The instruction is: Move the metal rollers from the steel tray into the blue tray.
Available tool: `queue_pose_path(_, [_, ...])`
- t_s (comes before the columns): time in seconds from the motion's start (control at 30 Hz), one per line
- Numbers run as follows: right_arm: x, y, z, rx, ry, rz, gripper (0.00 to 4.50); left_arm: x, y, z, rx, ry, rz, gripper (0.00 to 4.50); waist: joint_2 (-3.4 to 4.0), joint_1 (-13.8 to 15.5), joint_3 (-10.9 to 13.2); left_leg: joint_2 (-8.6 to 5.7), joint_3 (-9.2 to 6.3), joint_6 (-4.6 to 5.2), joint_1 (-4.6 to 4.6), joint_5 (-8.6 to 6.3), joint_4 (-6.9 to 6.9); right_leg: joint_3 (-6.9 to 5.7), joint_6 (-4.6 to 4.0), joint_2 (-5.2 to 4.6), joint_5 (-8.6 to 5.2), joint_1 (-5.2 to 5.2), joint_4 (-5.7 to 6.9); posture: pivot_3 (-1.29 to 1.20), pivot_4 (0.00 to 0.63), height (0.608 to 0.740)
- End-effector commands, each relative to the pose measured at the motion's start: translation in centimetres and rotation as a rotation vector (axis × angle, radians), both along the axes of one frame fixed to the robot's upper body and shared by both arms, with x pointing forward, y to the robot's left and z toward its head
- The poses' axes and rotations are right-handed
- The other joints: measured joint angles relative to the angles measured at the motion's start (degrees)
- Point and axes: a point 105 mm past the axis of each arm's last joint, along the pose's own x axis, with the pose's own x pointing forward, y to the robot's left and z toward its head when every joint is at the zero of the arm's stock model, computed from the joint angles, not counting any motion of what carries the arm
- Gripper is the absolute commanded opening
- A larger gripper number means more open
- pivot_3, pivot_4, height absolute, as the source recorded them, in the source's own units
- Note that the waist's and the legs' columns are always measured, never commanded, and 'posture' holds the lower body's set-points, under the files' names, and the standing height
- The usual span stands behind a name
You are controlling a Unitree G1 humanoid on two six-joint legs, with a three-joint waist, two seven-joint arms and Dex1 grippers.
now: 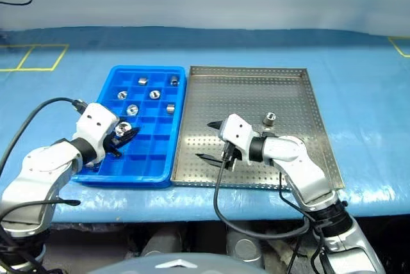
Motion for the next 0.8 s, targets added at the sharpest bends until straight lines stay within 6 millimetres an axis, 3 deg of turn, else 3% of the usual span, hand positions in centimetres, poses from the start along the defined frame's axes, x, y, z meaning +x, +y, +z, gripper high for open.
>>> queue_pose_path(0.03, [0.0,0.5,1.1,0.018,-0.045,0.038,4.50,-0.2,-0.1,0.8,0.015,-0.047,0.021,1.71,-0.02,1.2,0.0,-0.01,-0.01,0.00,-0.01,0.00,0.01,-0.01,0.00,0.00,0.00,0.01,-0.01,-0.03,0.150,0.740])
queue_pose_path(0.3, [0.2,0.5,1.1,0.010,-0.050,0.043,4.50,0.6,0.6,-1.3,0.011,0.006,0.083,1.71,-0.02,2.8,0.0,-0.01,-0.08,-0.09,-0.01,0.02,0.00,-0.10,-0.07,0.00,-0.01,0.02,-0.01,-0.02,0.150,0.740])
queue_pose_path(0.57, [0.2,0.1,1.2,0.009,-0.058,0.013,4.50,1.7,0.3,-1.7,0.032,0.015,0.080,1.71,-0.02,2.4,0.0,-0.01,-0.10,-0.12,-0.02,0.04,-0.01,-0.13,-0.08,0.00,-0.01,0.01,-0.01,-0.06,0.150,0.740])
queue_pose_path(0.8, [0.3,-0.3,1.2,0.014,-0.063,-0.016,4.50,2.3,0.6,-1.3,0.038,-0.004,0.111,3.91,-0.02,2.1,0.0,0.00,-0.11,-0.14,-0.02,0.03,-0.02,-0.14,-0.11,0.00,-0.03,0.01,0.00,-0.07,0.150,0.740])
